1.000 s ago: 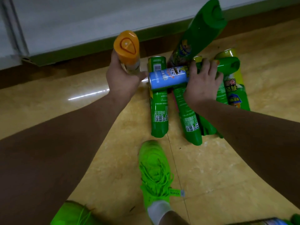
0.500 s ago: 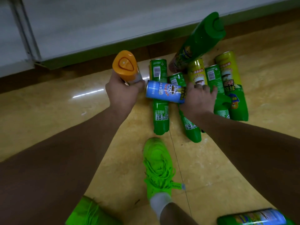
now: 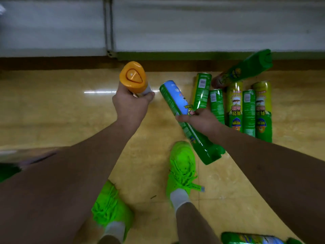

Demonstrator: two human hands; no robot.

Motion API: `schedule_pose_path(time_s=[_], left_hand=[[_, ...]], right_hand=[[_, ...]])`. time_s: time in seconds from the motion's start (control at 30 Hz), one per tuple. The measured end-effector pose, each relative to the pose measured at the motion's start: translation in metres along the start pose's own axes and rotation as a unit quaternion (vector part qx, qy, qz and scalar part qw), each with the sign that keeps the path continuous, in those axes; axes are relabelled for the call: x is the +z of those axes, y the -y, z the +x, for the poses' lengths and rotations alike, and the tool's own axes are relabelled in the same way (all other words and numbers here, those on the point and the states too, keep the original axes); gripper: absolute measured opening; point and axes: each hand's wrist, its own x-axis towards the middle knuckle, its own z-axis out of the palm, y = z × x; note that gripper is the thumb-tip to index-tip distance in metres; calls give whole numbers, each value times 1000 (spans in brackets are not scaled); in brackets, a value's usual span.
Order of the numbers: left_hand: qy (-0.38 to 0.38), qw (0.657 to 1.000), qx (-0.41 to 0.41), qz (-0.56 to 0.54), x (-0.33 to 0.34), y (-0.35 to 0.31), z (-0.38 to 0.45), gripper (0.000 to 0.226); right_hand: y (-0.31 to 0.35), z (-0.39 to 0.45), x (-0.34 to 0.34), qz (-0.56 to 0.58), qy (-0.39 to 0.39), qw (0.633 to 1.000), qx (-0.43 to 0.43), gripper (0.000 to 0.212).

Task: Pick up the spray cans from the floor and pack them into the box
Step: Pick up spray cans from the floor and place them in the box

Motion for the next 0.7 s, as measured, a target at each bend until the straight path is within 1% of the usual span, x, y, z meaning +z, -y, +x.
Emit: schedule_pose_path(time_s=[0.07,0.13,0.27,0.47,0.6,0.7], left_hand=[[-23,1000,-9,-15,-32,2,-2,40],[-48,998,-21,-25,-65,4,-3,41],[-101,993,-34,-51,-134,1,-7,41],[-160,980,-59,-104,-245,-10,-18,40],[-211,968,-64,-119,-329,-8,-29,41],[-263,953,-74,-131,-392,-2,-42,44]], right_hand=[[25,-18,14,55,50,997,6,62],[52,-38,30,57,80,995,4,60],[106,-79,63,-16,108,994,-33,57],[177,-148,128,-70,130,986,-81,57],[226,-196,174,-132,153,971,-125,69],[261,-234,209,-194,159,955,-157,68]])
